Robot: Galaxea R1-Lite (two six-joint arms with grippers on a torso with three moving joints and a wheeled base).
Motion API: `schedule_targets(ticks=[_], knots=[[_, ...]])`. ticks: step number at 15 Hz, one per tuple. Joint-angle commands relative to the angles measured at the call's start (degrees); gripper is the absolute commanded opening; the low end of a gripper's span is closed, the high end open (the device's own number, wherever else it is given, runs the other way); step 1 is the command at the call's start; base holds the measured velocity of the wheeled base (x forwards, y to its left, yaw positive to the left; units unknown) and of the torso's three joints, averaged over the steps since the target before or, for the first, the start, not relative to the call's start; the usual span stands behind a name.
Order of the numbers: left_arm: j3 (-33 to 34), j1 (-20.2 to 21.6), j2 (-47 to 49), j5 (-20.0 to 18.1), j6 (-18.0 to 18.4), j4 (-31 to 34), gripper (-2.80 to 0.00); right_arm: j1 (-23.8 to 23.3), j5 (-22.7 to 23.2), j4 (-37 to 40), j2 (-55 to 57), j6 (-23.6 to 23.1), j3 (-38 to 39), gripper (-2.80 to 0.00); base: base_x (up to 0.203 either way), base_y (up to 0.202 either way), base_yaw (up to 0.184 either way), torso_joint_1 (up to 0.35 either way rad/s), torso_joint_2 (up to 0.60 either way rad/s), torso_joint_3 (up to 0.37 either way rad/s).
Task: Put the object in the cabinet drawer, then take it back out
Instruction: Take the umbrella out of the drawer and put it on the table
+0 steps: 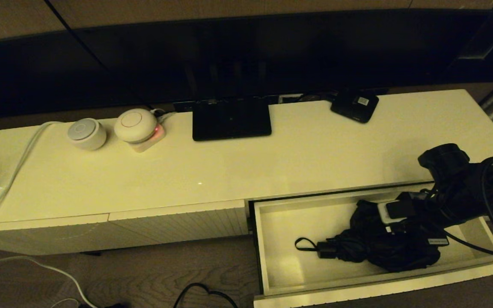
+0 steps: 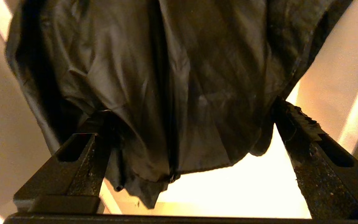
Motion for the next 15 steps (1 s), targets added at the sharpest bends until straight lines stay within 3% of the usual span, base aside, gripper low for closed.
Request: schedule_targets(ticks=[1,14,15], knots=[[0.2,0.0,0.0,0.0,0.0,0.0,-2.80,0.0,0.0,-1.1,1.9,-0.3,0.1,0.00,0.000,0.000,0.000,0.000,0.00,0.000],[0.2,0.0,0.0,0.0,0.0,0.0,-2.80,0.4,0.0,-2.3,3.8,0.6,1.2,0.00,0.000,0.000,0.000,0.000,0.00,0.000],[0.2,0.0,0.0,0.0,0.1,0.0,-2.80,0.4,-0.1,-2.3,3.6,0.6,1.3,-2.80,0.000,0.000,0.000,0.000,0.00,0.000]])
